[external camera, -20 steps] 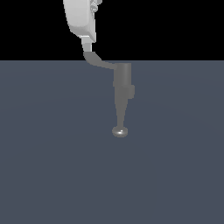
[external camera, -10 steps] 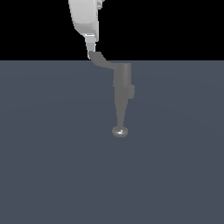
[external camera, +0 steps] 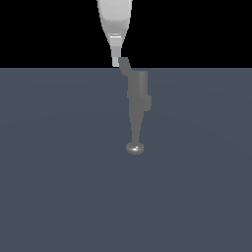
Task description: Turn on the faucet by rotating a designated handle.
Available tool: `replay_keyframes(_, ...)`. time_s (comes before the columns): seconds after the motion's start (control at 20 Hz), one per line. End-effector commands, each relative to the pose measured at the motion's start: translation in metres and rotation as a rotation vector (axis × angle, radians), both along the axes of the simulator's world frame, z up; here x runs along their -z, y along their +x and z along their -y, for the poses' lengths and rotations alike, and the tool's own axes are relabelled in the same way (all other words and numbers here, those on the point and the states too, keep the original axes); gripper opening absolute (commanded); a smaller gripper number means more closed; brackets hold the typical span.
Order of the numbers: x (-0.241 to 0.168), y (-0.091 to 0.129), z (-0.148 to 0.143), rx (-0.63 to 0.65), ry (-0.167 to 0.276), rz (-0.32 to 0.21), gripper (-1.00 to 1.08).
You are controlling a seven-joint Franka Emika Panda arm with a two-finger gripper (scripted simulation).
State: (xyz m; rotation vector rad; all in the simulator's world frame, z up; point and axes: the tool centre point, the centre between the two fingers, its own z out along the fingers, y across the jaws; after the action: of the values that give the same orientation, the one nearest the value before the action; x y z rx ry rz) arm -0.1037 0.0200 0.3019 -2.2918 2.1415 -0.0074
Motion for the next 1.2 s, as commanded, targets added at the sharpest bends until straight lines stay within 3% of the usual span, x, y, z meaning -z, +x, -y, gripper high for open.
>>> replay_keyframes(0.0, 0.001, -0.009, 0.014, 0.011, 0.0, -0.006, -1.0)
replay_keyframes(0.2, 0.0, -0.011, 0.013, 0.002, 0.0, -0.001, -1.0)
replay_keyframes(1.0, 0.001, -0.008, 0.107, 0.01, 0.0, -0.007, -1.0)
replay_keyframes(1.05, 0.001, -0.008, 0.107, 0.01, 0.0, -0.007, -1.0)
replay_keyframes(1.1, 0.0, -0.005, 0.086, -0.022, 0.0, -0.004, -1.0)
replay_keyframes(1.15, 0.0, -0.003, 0.089, -0.02, 0.0, -0.004, -1.0)
